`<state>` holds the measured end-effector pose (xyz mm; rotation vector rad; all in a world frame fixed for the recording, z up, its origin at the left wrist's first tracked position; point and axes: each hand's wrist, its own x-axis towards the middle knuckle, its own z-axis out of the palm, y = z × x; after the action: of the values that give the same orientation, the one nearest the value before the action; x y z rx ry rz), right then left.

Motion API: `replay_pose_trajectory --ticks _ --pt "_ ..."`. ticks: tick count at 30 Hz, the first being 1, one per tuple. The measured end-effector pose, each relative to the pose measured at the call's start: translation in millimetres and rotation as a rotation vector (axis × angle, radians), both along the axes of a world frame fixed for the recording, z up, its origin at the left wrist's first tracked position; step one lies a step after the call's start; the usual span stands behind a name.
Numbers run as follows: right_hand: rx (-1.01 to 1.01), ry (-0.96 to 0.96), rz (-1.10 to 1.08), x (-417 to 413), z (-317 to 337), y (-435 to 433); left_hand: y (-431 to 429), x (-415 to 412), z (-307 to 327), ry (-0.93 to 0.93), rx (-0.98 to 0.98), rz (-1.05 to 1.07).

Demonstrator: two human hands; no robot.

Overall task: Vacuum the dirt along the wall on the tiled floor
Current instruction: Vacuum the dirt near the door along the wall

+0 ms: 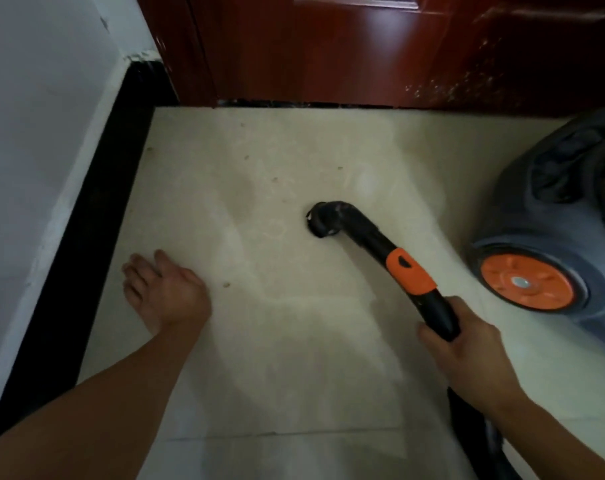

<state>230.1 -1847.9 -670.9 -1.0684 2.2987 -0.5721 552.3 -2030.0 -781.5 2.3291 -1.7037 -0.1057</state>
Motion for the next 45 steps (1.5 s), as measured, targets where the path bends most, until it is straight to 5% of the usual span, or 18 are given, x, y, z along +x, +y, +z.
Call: replay_pose_trajectory --ticks 6,12,17,23,34,39,45 --pt "-0.056 0.019 -0.124 -36.4 1.9 53.8 2.3 3.1 1.8 -0.015 0.007 -0.022" --pt "0.016 -0.003 -0.269 -30.3 10.9 144.9 78.7 12.5 4.0 -0.008 0.022 -0.349" --pt "0.075 -0.065 0.022 20.6 7.4 164.6 183.3 21.3 10.5 0.081 0.003 -0.437" --pt "-0.068 0.008 0.070 48.9 -4.0 87.8 301.4 80.1 18.1 0.098 0.042 -0.379" --pt "0.039 -0.079 0.750 226.0 4.2 106.7 425.9 144.7 47.6 0.057 0.279 -0.156" --pt "0.071 -0.001 0.629 172.8 4.8 129.9 424.0 137.8 57.2 0.118 0.446 -0.117" --pt "0.111 -0.154 0.533 80.5 19.6 140.6 421.9 130.2 57.1 0.020 0.431 -0.120"
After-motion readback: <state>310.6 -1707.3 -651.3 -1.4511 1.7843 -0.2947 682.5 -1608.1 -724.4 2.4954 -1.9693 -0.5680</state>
